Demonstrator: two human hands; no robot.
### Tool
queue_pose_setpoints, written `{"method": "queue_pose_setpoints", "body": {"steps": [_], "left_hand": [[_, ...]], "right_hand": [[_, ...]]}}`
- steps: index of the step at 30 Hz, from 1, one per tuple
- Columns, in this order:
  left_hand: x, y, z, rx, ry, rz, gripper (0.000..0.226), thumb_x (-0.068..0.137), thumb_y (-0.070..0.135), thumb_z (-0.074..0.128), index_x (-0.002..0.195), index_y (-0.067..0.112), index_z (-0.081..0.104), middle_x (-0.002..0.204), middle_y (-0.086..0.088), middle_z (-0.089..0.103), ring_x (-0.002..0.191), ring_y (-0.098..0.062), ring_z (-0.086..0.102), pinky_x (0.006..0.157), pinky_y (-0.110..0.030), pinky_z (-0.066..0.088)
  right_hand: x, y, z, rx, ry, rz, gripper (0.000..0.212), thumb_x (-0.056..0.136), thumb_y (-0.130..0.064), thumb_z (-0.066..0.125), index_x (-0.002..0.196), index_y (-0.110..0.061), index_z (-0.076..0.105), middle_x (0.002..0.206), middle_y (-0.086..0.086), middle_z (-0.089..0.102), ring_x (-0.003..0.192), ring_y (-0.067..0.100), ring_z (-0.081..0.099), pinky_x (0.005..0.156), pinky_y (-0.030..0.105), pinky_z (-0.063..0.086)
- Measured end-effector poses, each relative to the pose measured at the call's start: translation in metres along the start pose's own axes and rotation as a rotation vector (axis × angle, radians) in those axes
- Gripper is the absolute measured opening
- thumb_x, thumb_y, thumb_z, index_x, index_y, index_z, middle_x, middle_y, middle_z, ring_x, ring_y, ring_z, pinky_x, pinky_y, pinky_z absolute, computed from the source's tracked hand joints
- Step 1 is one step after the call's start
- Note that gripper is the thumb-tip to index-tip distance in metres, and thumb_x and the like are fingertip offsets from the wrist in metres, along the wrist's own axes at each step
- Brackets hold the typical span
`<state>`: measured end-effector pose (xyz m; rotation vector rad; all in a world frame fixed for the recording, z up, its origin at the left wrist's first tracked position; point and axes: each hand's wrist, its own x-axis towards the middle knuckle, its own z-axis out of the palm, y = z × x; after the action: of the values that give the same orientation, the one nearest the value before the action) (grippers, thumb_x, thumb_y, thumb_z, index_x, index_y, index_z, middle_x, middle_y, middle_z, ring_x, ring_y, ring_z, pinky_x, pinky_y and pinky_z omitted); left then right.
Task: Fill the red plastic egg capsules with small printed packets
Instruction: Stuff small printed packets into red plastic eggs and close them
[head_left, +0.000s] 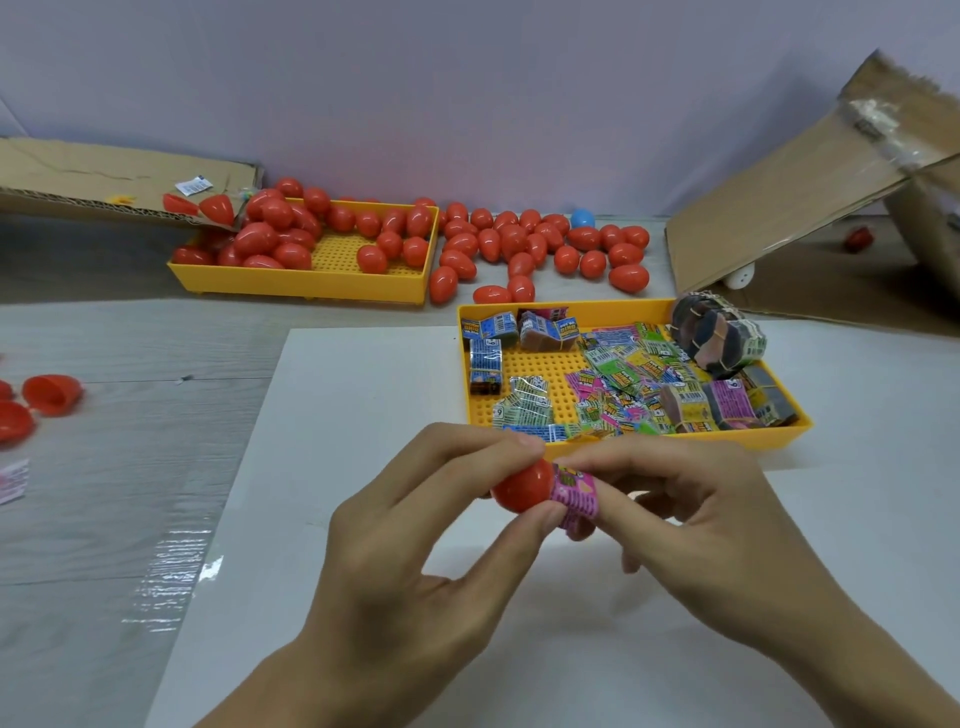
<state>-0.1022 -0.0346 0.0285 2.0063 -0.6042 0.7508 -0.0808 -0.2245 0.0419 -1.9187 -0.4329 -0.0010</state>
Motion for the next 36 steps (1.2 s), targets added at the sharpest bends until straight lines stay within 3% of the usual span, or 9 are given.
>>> {"method": "queue_pose_setpoints", "body": {"steps": [3,7,10,13,18,27,31,36], "left_hand": [[-0.001,0.000,0.000,-0.026,-0.013,-0.029,0.033,0.082,0.027,0.073,0.111,0.011,0.067,0.106,0.002,0.069,0.101,-0.003,0.065,0.088,-0.015,0.050],[-0.001,0.002,0.000,-0.060,0.012,-0.019,0.033,0.083,0.027,0.072,0.112,0.012,0.065,0.110,0.003,0.070,0.105,-0.005,0.067,0.091,-0.018,0.052],[-0.002,0.002,0.001,-0.059,0.030,-0.014,0.035,0.082,0.026,0.073,0.110,0.008,0.067,0.111,0.002,0.070,0.107,-0.004,0.067,0.091,-0.018,0.052],[-0.004,0.001,0.003,-0.053,0.024,-0.011,0.035,0.081,0.024,0.074,0.109,0.004,0.068,0.113,-0.001,0.070,0.107,-0.006,0.068,0.092,-0.019,0.052],[-0.004,0.000,0.005,-0.076,-0.037,-0.050,0.037,0.082,0.025,0.071,0.113,0.006,0.068,0.116,0.000,0.069,0.111,-0.005,0.067,0.093,-0.018,0.052],[-0.004,-0.003,0.005,-0.148,-0.131,-0.157,0.047,0.083,0.031,0.069,0.123,0.007,0.065,0.121,0.004,0.068,0.114,0.000,0.064,0.095,-0.015,0.050],[-0.005,-0.004,0.007,-0.151,-0.122,-0.145,0.048,0.082,0.026,0.078,0.123,0.005,0.065,0.122,0.004,0.068,0.114,0.000,0.064,0.095,-0.015,0.049],[-0.006,-0.006,0.008,-0.194,-0.117,-0.146,0.042,0.082,0.019,0.070,0.122,0.007,0.065,0.123,0.005,0.067,0.116,-0.001,0.063,0.097,-0.016,0.048]], "right_hand": [[0.003,-0.002,-0.003,0.207,-0.107,0.111,0.017,0.085,-0.017,0.064,0.093,-0.020,0.079,0.080,0.003,0.075,0.073,0.020,0.072,0.045,0.031,0.053],[0.008,-0.005,-0.008,0.528,-0.204,0.290,0.031,0.081,-0.010,0.051,0.096,-0.009,0.078,0.092,0.018,0.074,0.081,0.027,0.073,0.049,0.038,0.056],[0.010,-0.006,-0.009,0.697,-0.280,0.403,0.038,0.083,-0.026,0.053,0.099,0.001,0.075,0.100,0.028,0.070,0.088,0.034,0.072,0.051,0.038,0.057],[0.010,-0.006,-0.006,0.637,-0.300,0.443,0.039,0.081,-0.036,0.069,0.097,0.000,0.073,0.095,0.024,0.072,0.086,0.032,0.073,0.051,0.034,0.056],[0.008,-0.006,-0.003,0.638,-0.283,0.454,0.026,0.077,-0.036,0.072,0.087,-0.013,0.077,0.085,0.009,0.073,0.081,0.024,0.073,0.051,0.026,0.054],[0.011,-0.003,0.000,0.829,-0.312,0.639,0.039,0.075,-0.033,0.076,0.100,-0.003,0.075,0.089,0.015,0.072,0.075,0.020,0.073,0.046,0.020,0.052],[0.011,-0.002,-0.001,0.872,-0.305,0.675,0.033,0.079,-0.030,0.074,0.102,-0.006,0.076,0.093,0.015,0.073,0.078,0.022,0.073,0.047,0.021,0.052],[0.011,0.000,-0.001,0.893,-0.299,0.703,0.031,0.078,-0.030,0.074,0.100,-0.008,0.077,0.094,0.014,0.073,0.083,0.025,0.073,0.047,0.021,0.053]]}}
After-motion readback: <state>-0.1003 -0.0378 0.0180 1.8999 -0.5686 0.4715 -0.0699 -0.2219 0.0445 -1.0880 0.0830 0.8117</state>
